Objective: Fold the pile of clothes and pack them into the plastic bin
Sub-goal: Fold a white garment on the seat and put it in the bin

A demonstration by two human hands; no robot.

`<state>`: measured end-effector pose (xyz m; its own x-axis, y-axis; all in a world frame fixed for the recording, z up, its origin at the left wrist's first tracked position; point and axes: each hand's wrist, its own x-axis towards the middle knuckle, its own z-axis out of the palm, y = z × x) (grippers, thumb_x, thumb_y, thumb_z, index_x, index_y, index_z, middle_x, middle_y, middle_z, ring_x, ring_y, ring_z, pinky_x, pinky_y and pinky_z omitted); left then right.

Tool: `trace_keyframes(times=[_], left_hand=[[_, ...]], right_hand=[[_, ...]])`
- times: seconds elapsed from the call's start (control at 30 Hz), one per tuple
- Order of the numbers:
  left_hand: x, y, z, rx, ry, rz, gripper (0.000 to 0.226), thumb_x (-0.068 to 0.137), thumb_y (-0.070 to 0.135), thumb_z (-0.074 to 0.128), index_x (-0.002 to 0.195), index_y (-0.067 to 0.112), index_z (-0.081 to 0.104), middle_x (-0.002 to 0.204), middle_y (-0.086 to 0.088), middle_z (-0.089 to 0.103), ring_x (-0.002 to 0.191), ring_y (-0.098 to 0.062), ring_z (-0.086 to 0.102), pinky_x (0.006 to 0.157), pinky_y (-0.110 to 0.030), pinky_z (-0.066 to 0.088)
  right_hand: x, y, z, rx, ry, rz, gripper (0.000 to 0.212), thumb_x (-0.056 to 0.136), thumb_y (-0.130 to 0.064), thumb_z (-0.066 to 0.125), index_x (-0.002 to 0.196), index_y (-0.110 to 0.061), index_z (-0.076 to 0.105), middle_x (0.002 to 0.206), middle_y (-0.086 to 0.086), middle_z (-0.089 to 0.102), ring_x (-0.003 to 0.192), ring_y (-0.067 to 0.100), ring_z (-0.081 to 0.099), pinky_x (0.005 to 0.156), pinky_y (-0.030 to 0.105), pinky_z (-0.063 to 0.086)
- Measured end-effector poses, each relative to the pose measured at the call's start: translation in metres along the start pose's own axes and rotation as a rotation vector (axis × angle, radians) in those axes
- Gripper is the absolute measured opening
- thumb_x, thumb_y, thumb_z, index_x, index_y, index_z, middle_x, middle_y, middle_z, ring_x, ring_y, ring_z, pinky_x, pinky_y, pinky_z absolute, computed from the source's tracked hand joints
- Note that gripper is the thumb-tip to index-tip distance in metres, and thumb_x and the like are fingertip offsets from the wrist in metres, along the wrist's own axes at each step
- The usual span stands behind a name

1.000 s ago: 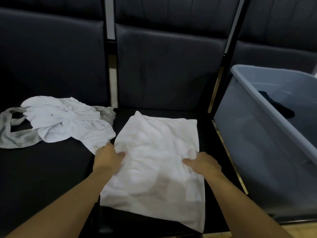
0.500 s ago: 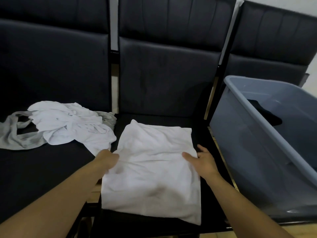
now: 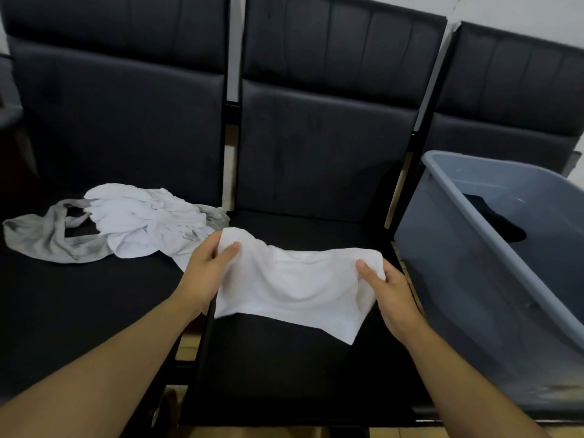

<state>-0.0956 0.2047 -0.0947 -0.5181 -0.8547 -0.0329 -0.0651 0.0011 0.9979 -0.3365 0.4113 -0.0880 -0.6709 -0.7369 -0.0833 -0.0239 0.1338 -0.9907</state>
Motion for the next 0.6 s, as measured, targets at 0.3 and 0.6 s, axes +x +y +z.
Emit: trace_keyframes(times=[0.3, 0.6], left_hand=[[0.003, 0.021, 0.006, 0.234, -0.096, 0.026, 0.041, 0.105, 0.027, 0.048, 0.142, 0.04, 0.038, 0.125, 0.028, 0.047, 0.121, -0.003, 0.047, 0.101, -0.026, 0.036], [-0.006, -0.018, -0.005, 0.242, -0.091, -0.086, 0.059, 0.107, 0.038, 0.036, 0.159, 0.038, 0.008, 0.165, 0.008, 0.014, 0.149, -0.017, 0.023, 0.119, -0.032, 0.021]], right_hand=[[0.002, 0.003, 0.022, -0.066, -0.055, 0.003, 0.058, 0.084, -0.03, 0.081, 0.136, -0.031, 0.056, 0.124, -0.01, 0.069, 0.113, 0.011, 0.067, 0.099, 0.044, 0.055], [0.01, 0.034, 0.021, 0.086, -0.135, 0.2, 0.073, 0.073, -0.024, 0.09, 0.138, -0.028, 0.057, 0.125, -0.001, 0.071, 0.114, 0.021, 0.069, 0.101, 0.049, 0.054]])
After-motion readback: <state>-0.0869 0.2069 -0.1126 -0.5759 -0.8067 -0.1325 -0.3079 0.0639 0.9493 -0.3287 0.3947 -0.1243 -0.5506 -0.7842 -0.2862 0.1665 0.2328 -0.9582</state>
